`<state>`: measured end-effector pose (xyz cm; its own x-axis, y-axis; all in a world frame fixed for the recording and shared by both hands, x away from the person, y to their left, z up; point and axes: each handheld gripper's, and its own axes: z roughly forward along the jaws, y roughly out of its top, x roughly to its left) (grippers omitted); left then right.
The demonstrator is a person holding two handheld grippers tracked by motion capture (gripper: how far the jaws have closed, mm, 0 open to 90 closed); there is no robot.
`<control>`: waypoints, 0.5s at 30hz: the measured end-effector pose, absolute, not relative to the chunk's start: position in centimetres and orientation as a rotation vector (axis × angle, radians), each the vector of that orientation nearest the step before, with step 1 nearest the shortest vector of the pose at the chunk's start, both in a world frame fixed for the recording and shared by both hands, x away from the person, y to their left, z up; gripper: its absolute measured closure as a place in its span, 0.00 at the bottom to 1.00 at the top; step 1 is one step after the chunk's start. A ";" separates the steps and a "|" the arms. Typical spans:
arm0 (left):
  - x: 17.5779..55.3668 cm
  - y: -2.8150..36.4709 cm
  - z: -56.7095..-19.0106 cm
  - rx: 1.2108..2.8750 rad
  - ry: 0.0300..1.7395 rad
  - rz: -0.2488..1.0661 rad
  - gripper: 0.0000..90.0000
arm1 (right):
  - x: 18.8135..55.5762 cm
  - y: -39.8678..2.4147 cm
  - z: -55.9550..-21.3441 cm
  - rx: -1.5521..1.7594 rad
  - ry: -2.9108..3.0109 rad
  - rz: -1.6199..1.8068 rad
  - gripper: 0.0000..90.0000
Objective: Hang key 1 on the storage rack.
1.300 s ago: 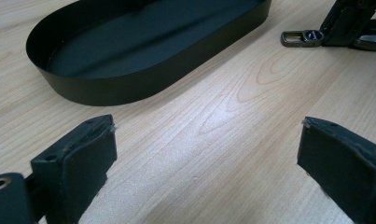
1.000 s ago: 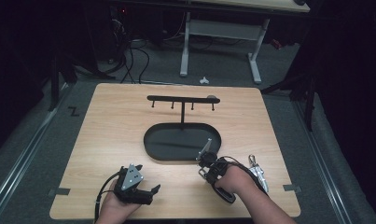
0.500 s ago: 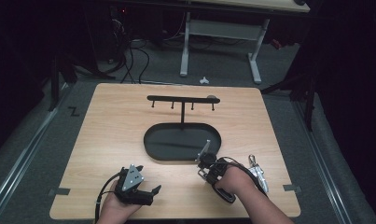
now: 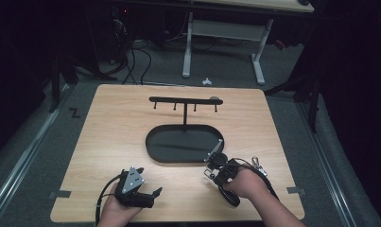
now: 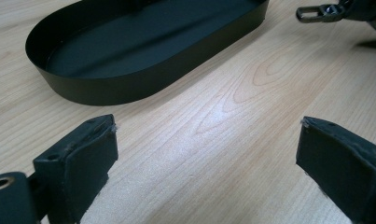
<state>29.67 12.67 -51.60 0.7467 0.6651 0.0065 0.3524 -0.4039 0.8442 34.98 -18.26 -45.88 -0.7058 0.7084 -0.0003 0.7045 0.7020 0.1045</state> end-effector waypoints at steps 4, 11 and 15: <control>29.7 12.6 -51.6 2.029 0.768 0.431 0.07 | 34.5 -18.8 -45.0 1.230 2.844 0.196 0.90; 29.6 12.6 -51.6 2.023 0.762 0.435 0.07 | 34.4 -20.0 -43.0 1.239 2.800 0.289 0.90; 29.6 12.6 -51.6 2.023 0.761 0.435 0.07 | 34.5 -20.5 -42.3 1.265 2.782 0.317 0.90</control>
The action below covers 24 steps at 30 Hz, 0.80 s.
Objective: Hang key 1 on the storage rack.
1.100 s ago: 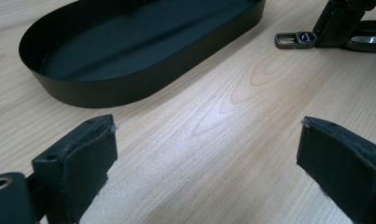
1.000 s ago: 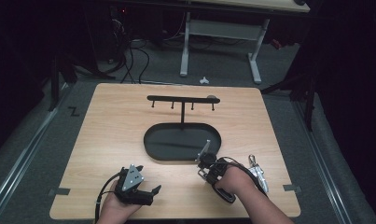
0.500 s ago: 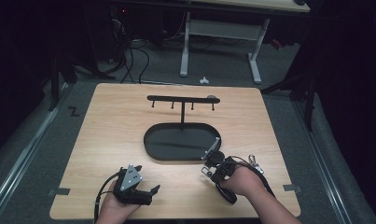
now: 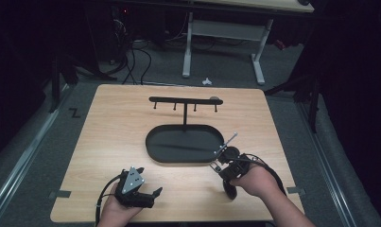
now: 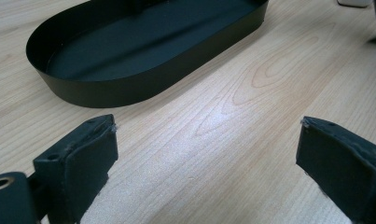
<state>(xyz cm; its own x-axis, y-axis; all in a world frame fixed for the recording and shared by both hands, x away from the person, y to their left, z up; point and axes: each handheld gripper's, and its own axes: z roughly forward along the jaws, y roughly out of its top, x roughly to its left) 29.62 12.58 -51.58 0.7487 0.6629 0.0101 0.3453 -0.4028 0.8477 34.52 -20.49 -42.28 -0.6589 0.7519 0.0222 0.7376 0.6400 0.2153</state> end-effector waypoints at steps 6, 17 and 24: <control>29.6 12.6 -51.5 2.022 0.759 0.436 0.07 | 34.9 -20.9 -40.9 1.286 2.746 0.347 0.90; 29.6 12.6 -51.5 2.020 0.759 0.435 0.07 | 36.1 -20.6 -39.1 1.294 2.708 0.380 0.90; 29.6 12.7 -51.5 2.022 0.757 0.434 0.07 | 37.0 -20.3 -38.4 1.296 2.698 0.396 0.90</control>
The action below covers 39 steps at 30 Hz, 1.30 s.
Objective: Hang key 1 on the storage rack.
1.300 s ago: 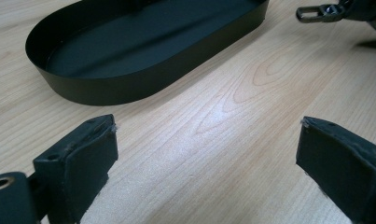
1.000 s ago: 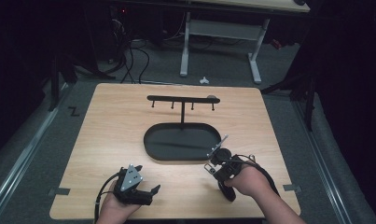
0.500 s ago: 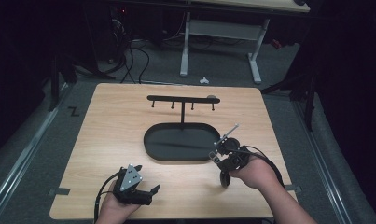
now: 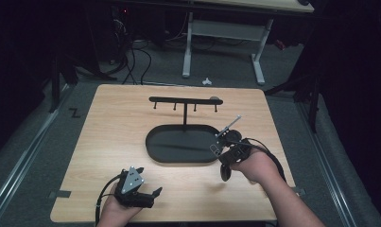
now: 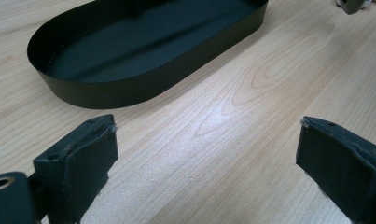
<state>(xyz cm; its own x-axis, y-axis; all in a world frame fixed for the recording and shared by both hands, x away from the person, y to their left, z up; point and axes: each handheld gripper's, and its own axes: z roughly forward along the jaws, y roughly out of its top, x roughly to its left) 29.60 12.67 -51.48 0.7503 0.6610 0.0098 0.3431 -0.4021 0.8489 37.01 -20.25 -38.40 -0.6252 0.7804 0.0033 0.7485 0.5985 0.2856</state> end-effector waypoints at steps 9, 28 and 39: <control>29.7 12.8 -51.5 2.017 0.762 0.432 0.07 | 38.1 -19.2 -37.5 1.291 2.691 0.411 0.90; 29.7 13.0 -51.5 2.010 0.763 0.426 0.07 | 40.8 -17.2 -35.8 1.290 2.656 0.441 0.90; 29.8 13.3 -51.5 2.007 0.771 0.419 0.07 | 42.1 -16.9 -34.6 1.313 2.631 0.454 0.90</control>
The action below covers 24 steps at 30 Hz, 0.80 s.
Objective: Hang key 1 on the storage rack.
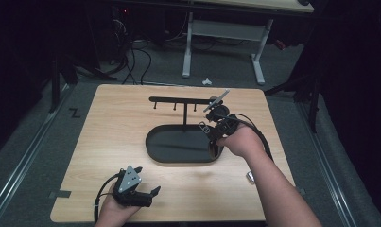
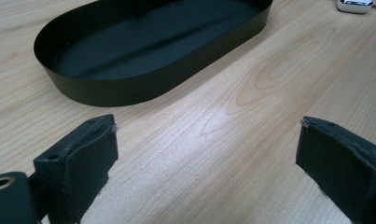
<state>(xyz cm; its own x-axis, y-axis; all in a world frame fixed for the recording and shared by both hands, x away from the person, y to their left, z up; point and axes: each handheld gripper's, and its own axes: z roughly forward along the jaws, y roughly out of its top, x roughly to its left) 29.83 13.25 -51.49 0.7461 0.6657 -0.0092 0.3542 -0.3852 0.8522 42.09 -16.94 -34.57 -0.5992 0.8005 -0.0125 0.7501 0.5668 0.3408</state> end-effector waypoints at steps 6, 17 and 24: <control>29.8 13.3 -51.5 2.007 0.772 0.416 0.07 | 42.7 -16.8 -33.7 1.312 2.618 0.471 0.90; 29.9 13.4 -51.6 2.008 0.773 0.416 0.07 | 43.8 -16.1 -32.6 1.312 2.595 0.493 0.90; 29.9 13.4 -51.6 2.014 0.772 0.411 0.07 | 44.6 -15.9 -32.4 1.322 2.586 0.492 0.90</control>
